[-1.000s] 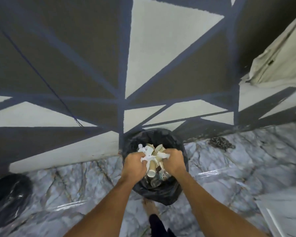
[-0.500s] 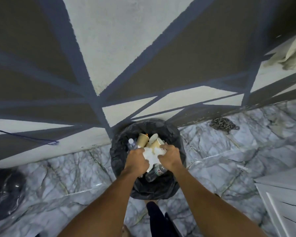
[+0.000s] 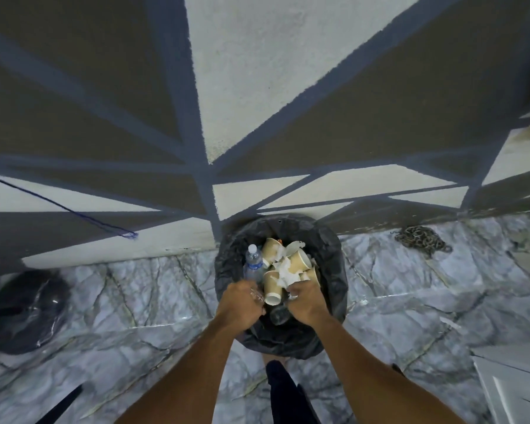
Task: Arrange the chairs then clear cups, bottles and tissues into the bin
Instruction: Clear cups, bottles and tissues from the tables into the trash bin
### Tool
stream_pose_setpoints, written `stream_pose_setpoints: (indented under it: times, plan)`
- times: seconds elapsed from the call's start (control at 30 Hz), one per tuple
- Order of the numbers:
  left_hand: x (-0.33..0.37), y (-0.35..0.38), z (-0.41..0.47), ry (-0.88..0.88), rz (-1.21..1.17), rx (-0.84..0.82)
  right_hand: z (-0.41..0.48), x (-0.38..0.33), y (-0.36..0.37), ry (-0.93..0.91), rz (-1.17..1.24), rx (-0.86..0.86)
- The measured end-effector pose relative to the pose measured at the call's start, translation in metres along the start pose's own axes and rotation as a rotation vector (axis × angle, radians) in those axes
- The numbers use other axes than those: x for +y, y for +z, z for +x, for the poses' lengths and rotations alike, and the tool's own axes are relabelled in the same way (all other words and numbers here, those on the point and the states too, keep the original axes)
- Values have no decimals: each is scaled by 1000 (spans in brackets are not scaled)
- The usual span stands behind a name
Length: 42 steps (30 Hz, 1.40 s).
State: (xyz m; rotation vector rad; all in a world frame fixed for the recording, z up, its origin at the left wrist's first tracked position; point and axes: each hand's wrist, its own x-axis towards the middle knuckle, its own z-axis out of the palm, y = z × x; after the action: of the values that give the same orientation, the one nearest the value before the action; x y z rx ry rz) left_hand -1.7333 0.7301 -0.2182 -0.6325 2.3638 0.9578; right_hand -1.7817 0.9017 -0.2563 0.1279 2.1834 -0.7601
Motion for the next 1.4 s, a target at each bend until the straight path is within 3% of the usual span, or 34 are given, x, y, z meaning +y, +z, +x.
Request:
stream_pose_setpoints:
  times: [0.33,0.67,0.83,1.03,1.4]
  plan:
    - [-87,-76,-106,-66,-94,367,-88,-134,77,-481,-238,-41]
    - [-233,-148,-345,-187,-178,900,-285,-246,253,-1005,-413,-160]
    - [-328,-137,-481,-385,-169,1126,-382,-261,367,-1225,-491,-329]
    - [-407,-91,-617,-674,-312,1275,-525,-256,474,-1498,-623,-585]
    - [-500,15,-780,-1262,-497,1468,-664,-194,662,-1657,-863,-1090]
